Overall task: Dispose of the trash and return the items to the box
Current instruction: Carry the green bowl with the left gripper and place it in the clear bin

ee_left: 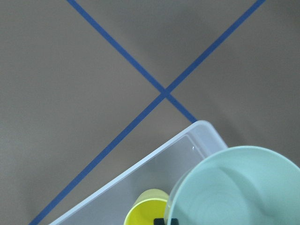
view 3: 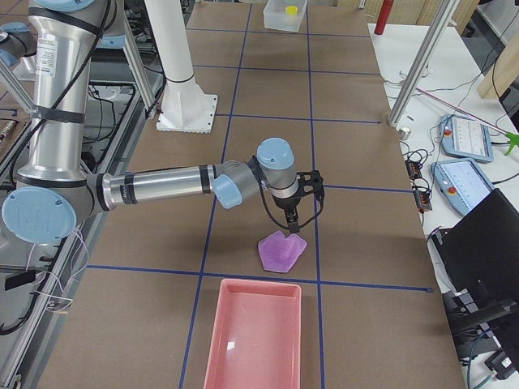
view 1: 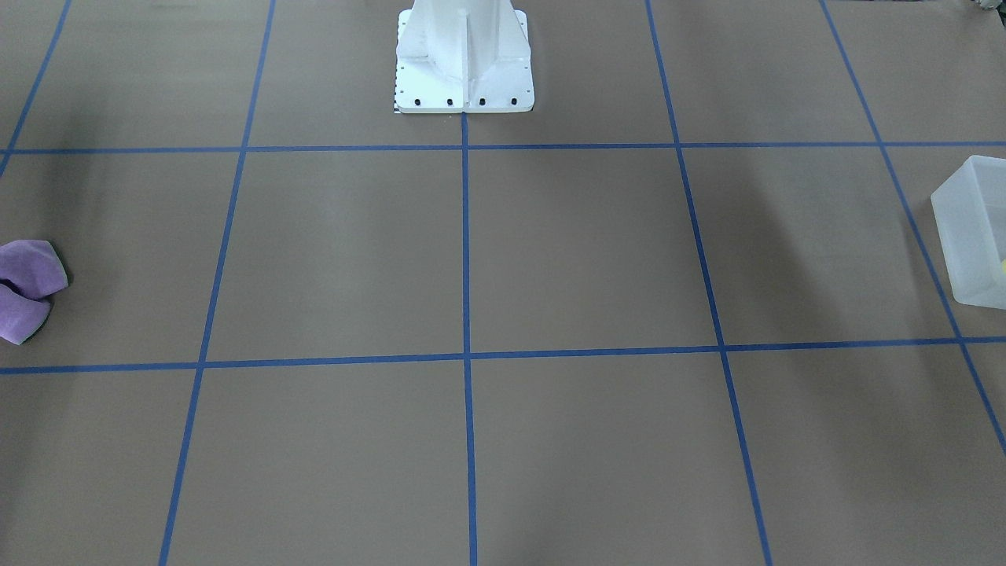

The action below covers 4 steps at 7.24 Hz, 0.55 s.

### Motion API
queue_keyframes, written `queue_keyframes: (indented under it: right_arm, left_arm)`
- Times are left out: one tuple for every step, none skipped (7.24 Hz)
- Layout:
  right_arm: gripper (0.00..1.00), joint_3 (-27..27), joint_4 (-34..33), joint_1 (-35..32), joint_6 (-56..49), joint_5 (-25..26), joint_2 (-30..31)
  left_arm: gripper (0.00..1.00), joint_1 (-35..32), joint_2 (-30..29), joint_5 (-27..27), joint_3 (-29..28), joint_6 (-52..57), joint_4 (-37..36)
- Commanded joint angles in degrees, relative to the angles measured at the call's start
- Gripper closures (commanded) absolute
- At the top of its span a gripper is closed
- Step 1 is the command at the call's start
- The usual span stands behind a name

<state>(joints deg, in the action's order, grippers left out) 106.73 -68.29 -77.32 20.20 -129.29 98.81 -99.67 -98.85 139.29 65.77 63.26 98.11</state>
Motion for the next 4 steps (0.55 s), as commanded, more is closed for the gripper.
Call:
queue_keyframes:
  right_arm:
    - [0.0, -0.03, 0.0, 0.07, 0.02, 0.0, -0.1]
    - [0.0, -0.03, 0.0, 0.07, -0.07, 0.0, -0.1]
    - [0.0, -0.03, 0.0, 0.07, -0.07, 0.0, -0.37]
    - [0.0, -0.03, 0.0, 0.15, -0.07, 0.0, -0.37]
  left_arm:
    - [1.0, -2.71, -1.88, -0.07, -11.15, 6.61, 8.09]
    - [1.0, -2.81, -1.96, -0.07, -15.01, 7.3, 12.76]
    - [1.0, -2.81, -2.14, -0.07, -18.88, 8.01, 15.67]
    - [1.0, -2.73, -2.4, -0.16, -21.96, 7.93, 18.31]
